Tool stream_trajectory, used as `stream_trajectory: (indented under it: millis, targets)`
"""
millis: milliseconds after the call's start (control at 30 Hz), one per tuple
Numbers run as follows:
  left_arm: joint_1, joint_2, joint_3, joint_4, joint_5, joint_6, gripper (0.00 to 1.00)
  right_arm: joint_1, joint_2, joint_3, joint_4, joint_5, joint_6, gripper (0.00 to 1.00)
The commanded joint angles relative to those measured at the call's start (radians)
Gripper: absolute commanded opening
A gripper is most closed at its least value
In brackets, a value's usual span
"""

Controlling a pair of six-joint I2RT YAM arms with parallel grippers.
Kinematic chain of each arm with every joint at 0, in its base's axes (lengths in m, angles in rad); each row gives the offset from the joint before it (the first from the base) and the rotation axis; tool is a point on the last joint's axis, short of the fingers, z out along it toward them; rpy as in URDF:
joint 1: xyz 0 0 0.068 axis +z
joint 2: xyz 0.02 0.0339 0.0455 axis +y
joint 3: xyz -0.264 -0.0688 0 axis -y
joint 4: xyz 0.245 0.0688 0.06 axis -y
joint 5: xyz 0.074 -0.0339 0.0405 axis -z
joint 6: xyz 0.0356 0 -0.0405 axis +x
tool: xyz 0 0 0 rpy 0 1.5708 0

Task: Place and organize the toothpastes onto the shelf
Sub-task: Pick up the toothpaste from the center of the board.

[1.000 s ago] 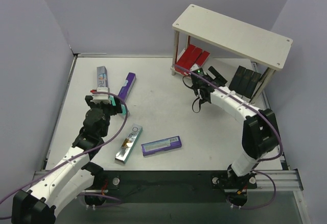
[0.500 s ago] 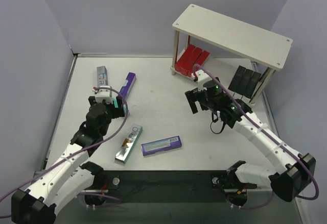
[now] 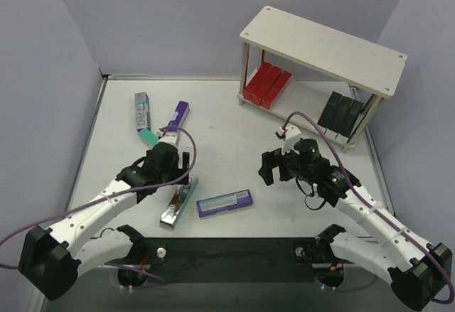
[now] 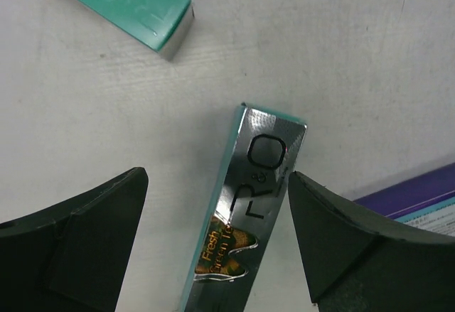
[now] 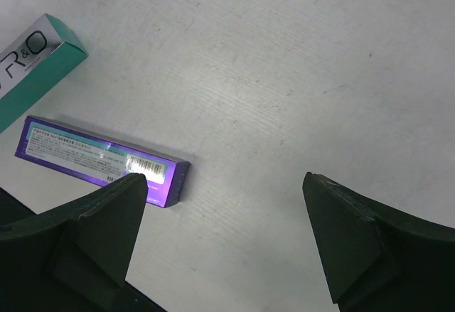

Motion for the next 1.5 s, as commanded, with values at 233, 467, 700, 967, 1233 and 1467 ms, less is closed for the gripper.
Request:
stream_trajectory:
  millis: [233, 467, 700, 967, 1233, 1467]
  targets:
    - [-0.126, 0.25, 0.096, -0.126, -0.012, -0.12, 0.92, -0.004, -0.123, -0.097, 0.06, -0.087, 0.054, 0.96]
    - [-0.153, 0.387, 0.113, -0.124, -0.035, -0.14, 0.9, -0.003, -0.146, -0.103, 0.034, -0.09, 0.054, 0.96]
    - [-0.156, 0.471, 0.121, -0.121, -0.035, -0.134, 0.75, -0.001, -0.144, -0.109, 0.042, -0.089, 0.066, 0.95]
    - [-0.153, 0.468, 0.158, -0.126, -0.032, -0.104, 0.61, -0.003, -0.121, -0.108, 0.062, -0.107, 0.074, 0.95]
    - [-0.13, 0.43, 0.279, -0.152, -0.021, -0.076, 0.61, 0.0, -0.094, -0.102, 0.097, -0.138, 0.086, 0.95]
    - [-0.031, 0.363, 0.383, -0.126, 0.135, -0.133, 0.61, 0.023, -0.078, -0.114, 0.193, -0.198, 0.112, 0.95]
